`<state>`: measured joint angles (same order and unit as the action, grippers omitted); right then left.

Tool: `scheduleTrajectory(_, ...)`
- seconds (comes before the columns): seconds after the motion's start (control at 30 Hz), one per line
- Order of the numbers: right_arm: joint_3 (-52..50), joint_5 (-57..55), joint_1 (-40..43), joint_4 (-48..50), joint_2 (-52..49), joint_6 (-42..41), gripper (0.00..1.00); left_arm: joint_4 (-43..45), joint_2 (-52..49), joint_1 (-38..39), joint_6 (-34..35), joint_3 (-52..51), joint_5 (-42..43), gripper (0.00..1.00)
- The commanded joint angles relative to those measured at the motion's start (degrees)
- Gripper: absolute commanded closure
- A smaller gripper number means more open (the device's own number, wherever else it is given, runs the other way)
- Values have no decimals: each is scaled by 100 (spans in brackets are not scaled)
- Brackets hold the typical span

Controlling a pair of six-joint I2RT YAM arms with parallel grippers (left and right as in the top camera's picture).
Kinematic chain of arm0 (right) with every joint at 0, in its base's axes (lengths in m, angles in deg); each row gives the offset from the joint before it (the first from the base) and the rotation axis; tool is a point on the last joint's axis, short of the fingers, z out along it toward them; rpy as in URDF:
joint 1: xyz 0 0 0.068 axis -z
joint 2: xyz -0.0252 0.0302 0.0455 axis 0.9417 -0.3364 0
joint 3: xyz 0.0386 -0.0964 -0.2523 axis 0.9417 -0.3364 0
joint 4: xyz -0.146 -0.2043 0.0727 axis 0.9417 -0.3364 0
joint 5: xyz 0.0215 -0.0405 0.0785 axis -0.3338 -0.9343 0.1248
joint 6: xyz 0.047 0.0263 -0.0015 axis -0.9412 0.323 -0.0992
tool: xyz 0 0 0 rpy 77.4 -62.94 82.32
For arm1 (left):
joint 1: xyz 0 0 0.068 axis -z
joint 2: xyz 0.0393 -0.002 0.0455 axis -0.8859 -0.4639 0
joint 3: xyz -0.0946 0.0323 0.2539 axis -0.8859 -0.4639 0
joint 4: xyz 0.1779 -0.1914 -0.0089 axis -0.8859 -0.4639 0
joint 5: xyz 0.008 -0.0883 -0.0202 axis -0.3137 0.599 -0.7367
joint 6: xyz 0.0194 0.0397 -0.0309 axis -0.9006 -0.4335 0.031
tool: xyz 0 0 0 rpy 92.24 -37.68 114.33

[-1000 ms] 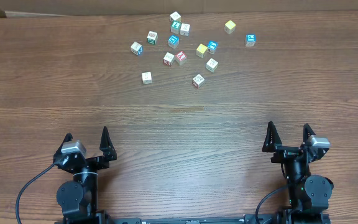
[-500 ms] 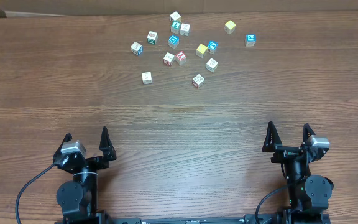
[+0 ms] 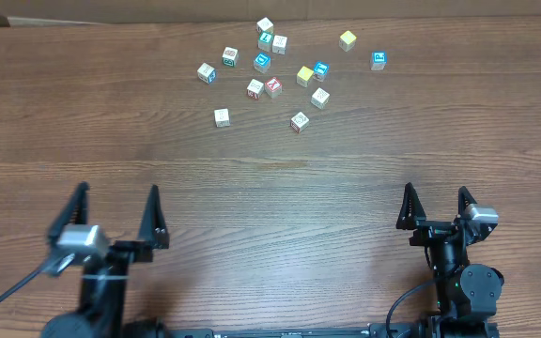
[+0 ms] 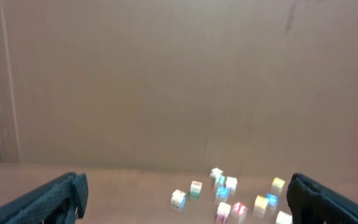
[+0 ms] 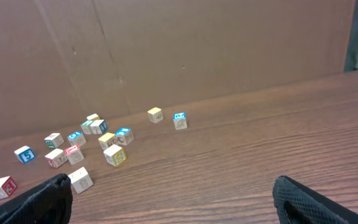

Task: Form a tower
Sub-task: 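Raise the left arm and move its gripper over the blue-lettered block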

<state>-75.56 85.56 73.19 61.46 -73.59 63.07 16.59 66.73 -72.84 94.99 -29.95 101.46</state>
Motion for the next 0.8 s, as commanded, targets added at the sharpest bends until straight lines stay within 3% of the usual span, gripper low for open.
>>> scheduleTrajectory(0.0,-59,31,-22,39,57,24,0,-551,-815,26,-341,1526,313,0)
scheduleTrajectory(0.5,-59,31,-22,39,57,24,0,-4118,-5718,28,-815,8144,1626,0)
scheduleTrajectory(0.67,-59,31,-22,39,57,24,0,-5313,-7254,48,-815,9788,1711,1)
scheduleTrajectory(0.77,-59,31,-22,39,57,24,0,-5626,-7991,50,-813,10222,1707,0)
